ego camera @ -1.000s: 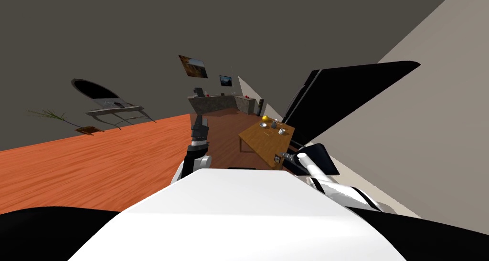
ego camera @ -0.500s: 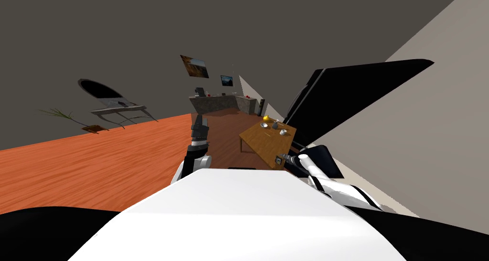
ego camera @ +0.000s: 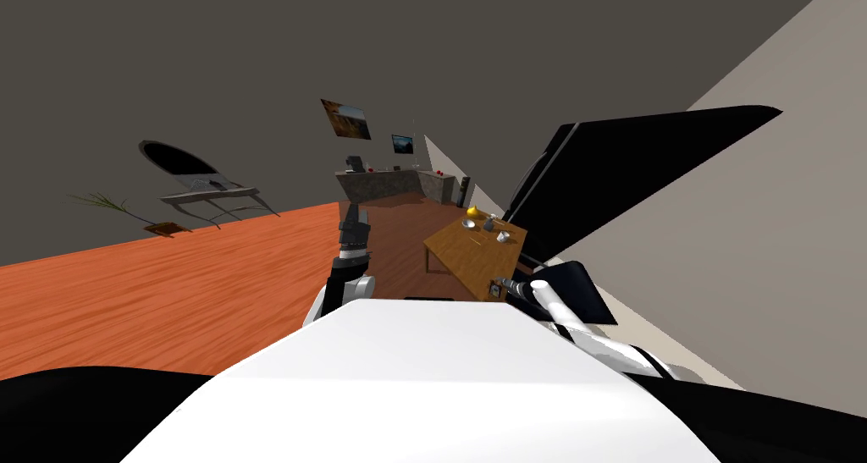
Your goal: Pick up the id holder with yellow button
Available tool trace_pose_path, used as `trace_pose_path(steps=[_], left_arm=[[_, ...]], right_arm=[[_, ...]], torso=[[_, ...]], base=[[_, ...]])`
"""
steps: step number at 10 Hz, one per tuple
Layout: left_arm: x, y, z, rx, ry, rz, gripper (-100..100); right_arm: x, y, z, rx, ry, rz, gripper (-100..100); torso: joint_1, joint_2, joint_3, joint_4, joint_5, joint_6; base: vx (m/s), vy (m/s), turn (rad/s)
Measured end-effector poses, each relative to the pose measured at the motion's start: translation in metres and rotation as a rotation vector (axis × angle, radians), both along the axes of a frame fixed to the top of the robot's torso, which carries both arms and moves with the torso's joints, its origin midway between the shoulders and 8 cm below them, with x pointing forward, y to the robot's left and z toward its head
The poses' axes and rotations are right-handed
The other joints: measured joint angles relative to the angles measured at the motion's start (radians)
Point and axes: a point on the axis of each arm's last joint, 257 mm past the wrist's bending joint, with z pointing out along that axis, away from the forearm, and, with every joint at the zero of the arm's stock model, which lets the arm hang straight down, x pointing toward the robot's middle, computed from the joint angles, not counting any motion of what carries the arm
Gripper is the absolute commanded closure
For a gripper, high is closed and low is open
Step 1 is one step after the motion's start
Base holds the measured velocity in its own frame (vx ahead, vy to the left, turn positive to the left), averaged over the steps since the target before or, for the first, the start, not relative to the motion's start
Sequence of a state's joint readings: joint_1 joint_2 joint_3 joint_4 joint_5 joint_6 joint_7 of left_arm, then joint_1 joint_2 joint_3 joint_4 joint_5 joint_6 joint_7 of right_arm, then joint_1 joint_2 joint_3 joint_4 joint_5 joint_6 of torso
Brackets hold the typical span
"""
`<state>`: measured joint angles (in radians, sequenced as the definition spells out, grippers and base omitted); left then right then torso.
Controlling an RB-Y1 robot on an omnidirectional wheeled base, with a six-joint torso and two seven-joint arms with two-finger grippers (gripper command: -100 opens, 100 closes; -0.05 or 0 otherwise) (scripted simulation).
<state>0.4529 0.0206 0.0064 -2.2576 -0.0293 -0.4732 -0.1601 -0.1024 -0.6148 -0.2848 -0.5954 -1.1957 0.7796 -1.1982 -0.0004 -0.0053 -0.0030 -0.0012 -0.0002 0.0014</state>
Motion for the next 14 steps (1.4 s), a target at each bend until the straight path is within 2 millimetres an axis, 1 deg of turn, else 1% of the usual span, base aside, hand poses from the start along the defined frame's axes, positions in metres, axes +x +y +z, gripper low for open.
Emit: trace_pose_path(steps=[2,3,4,7,8,12,13,14], left_arm=[[0.0,0.0,0.0,0.0,0.0,0.0,0],[0.0,0.0,0.0,0.0,0.0,0.0,0],[0.0,0.0,0.0,0.0,0.0,0.0,0],[0.0,0.0,0.0,0.0,0.0,0.0,0],[0.0,0.0,0.0,0.0,0.0,0.0,0],[0.0,0.0,0.0,0.0,0.0,0.0,0],[0.0,0.0,0.0,0.0,0.0,0.0,0],[0.0,0.0,0.0,0.0,0.0,0.0,0]], right_arm=[[-0.016,0.008,-0.007,0.01,-0.001,0.001,-100],[-0.025,0.007,-0.008,0.007,-0.001,0.004,-100],[-0.034,0.013,-0.011,0.014,-0.003,0.004,-100],[-0.059,0.017,-0.018,0.018,-0.001,-0.002,-100],[-0.064,0.017,-0.018,0.014,-0.002,0.002,-100],[-0.099,0.024,-0.021,0.016,-0.003,-0.011,-100],[-0.104,0.023,-0.019,0.012,-0.003,-0.009,-100],[-0.114,0.026,-0.017,0.01,-0.006,-0.013,-100]], torso=[[0.0,0.0,0.0,0.0,0.0,0.0],[0.0,0.0,0.0,0.0,0.0,0.0],[0.0,-0.001,-0.001,0.0,0.0,0.0],[-0.003,-0.003,-0.002,0.0,-0.003,-0.002],[-0.003,-0.001,-0.001,0.0,-0.003,-0.002],[-0.006,-0.004,-0.002,-0.001,-0.004,-0.002],[-0.006,-0.003,-0.002,-0.001,-0.004,-0.002],[-0.007,-0.003,-0.002,-0.001,-0.005,-0.002]], base=[[0.086,-0.015,0.017],[0.115,-0.02,0.013],[0.09,-0.011,0.013],[0.078,-0.017,0.01],[0.068,-0.011,0.022],[0.075,-0.021,0.008],[0.076,-0.021,0.021],[0.082,-0.006,0.013]])
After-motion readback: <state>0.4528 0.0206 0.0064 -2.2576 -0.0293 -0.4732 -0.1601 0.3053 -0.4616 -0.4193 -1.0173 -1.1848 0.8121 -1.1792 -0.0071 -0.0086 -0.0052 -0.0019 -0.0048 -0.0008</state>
